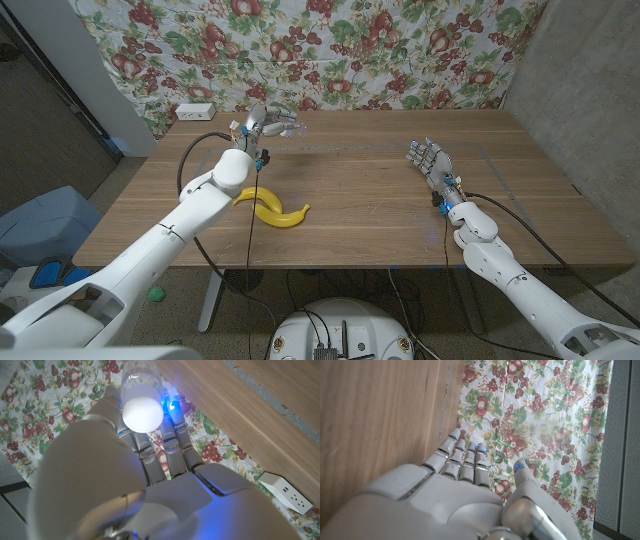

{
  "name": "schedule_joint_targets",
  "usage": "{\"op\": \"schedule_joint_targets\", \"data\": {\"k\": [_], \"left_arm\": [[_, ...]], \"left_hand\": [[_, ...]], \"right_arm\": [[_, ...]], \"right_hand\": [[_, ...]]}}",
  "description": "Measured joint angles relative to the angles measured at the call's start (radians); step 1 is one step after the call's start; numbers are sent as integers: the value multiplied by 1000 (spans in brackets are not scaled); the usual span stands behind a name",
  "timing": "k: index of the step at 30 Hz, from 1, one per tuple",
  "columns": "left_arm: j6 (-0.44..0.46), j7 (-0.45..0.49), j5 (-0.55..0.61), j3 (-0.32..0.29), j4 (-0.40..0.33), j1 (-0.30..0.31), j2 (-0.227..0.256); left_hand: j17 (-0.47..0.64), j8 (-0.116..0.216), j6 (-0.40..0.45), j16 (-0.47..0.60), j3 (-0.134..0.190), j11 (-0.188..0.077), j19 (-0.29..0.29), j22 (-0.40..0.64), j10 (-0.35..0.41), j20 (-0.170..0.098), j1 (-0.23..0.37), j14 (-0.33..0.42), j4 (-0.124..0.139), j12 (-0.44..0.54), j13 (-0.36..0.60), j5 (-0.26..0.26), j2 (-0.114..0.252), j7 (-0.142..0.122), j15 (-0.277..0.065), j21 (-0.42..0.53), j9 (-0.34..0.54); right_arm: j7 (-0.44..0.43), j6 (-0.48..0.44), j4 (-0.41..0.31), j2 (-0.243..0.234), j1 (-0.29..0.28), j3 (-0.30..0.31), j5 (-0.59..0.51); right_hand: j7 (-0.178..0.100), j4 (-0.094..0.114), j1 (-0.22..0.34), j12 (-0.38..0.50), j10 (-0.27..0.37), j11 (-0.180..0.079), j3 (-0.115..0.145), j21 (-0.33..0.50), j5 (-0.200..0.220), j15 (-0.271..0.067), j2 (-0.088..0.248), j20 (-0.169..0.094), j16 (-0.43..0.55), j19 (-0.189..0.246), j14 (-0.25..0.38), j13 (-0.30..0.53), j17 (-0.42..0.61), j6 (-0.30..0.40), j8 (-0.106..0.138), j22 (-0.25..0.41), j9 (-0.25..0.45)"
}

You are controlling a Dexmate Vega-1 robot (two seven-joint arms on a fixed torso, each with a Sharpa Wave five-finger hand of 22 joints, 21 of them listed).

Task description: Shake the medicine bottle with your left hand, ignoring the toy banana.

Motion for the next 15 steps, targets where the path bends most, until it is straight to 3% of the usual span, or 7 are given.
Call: {"op": "schedule_joint_targets", "data": {"k": [4, 5, 11, 12, 15], "left_arm": [[42, -59, -18, 7, -6, -10, 11], [52, -74, -22, 21, -16, -31, 36], [87, -127, -42, 21, -16, -31, 36], [93, -138, -46, 42, -23, -64, 70], [99, -152, -52, 46, -23, -69, 76]], "left_hand": [[0, 0, 0, -3, 0, 0, 0, 0, 0, 0, 0, 0, 0, 0, 0, 0, 0, 0, 0, 6, 0], [0, 0, 0, -3, 0, 0, 0, -3, 0, 0, 0, 0, 0, 0, 0, 0, 0, 0, 0, 6, 0], [0, 0, 0, -6, 2, 0, 0, -5, 0, 0, 0, 0, 1, -1, 0, 0, 0, 0, 0, 7, 0], [0, 0, 0, -7, 2, 0, 0, -5, 0, 0, 0, 0, 1, -1, 0, 0, 0, 0, 0, 7, 0], [0, 0, 0, -8, 2, 0, 0, -5, 0, 0, 0, 0, 1, -1, 0, 0, 0, 0, 0, 7, 0]], "right_arm": [[0, 0, 0, 0, 0, 0, 0], [0, 0, 0, 0, 0, 0, 1], [0, 0, 0, 0, 0, 0, 1], [0, 0, 0, 0, 0, 0, 1], [0, 0, 2, 0, 1, 0, 1]], "right_hand": [[0, 0, 0, 0, 0, 0, 0, 0, 0, 0, 0, 0, 0, 0, 0, 0, 0, 0, 0, 0, 0], [0, 0, 0, 0, 0, 0, 0, 0, 0, 0, 0, 0, 0, 0, 0, 0, 0, 0, 0, 0, 0], [0, 0, 0, 0, 0, 0, 0, -4, 0, 0, 0, 0, 0, 0, 0, 0, 0, 0, 0, 0, 0], [0, 0, 0, 0, 0, 0, 0, -4, 0, 0, 0, 0, 0, 0, 0, 0, 0, 0, 0, 0, 0], [0, 0, 0, 0, 0, 0, 0, -4, 0, 0, 0, 0, 0, 0, 0, 0, 0, 0, 0, 0, 0]]}}
